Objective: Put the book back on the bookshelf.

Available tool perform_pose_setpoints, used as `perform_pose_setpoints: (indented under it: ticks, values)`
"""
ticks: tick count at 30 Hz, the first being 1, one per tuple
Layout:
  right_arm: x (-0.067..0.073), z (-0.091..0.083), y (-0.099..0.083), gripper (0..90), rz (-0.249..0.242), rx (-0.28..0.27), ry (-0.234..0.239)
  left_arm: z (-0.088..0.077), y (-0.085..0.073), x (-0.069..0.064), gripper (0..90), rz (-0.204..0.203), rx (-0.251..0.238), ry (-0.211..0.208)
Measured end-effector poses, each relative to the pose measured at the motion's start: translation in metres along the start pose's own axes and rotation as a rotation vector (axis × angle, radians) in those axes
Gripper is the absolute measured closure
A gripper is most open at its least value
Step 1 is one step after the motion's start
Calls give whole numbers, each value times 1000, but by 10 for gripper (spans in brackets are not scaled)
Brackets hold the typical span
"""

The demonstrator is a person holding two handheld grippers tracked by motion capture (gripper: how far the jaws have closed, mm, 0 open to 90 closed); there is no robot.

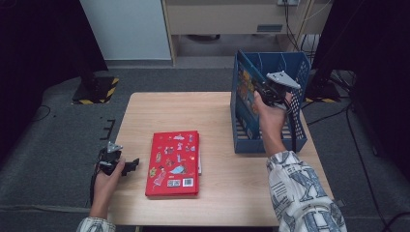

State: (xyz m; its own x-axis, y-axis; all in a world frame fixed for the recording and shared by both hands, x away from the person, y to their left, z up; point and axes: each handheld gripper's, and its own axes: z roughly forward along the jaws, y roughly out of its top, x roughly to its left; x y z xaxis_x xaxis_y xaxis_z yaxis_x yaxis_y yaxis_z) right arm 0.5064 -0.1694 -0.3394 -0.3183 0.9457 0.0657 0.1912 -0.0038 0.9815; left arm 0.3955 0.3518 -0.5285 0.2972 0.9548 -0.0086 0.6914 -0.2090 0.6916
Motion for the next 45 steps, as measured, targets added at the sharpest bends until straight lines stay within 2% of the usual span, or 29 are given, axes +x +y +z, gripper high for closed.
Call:
perform_pose_setpoints:
  ticks: [11, 22, 31, 45]
  values:
    - [4, -8, 3, 796, -25, 75, 5, -1, 0, 1, 78, -1, 1, 3]
    - [6, -8, 16, 733, -41, 141, 36, 0, 0, 0, 78, 1, 2, 4]
    - [7, -7, 25, 729, -43, 160, 57, 0, 0, 0, 78, 0, 3, 3]
    - [11, -3, 30, 733, -51, 176, 45, 0, 0, 0, 78, 0, 4, 1]
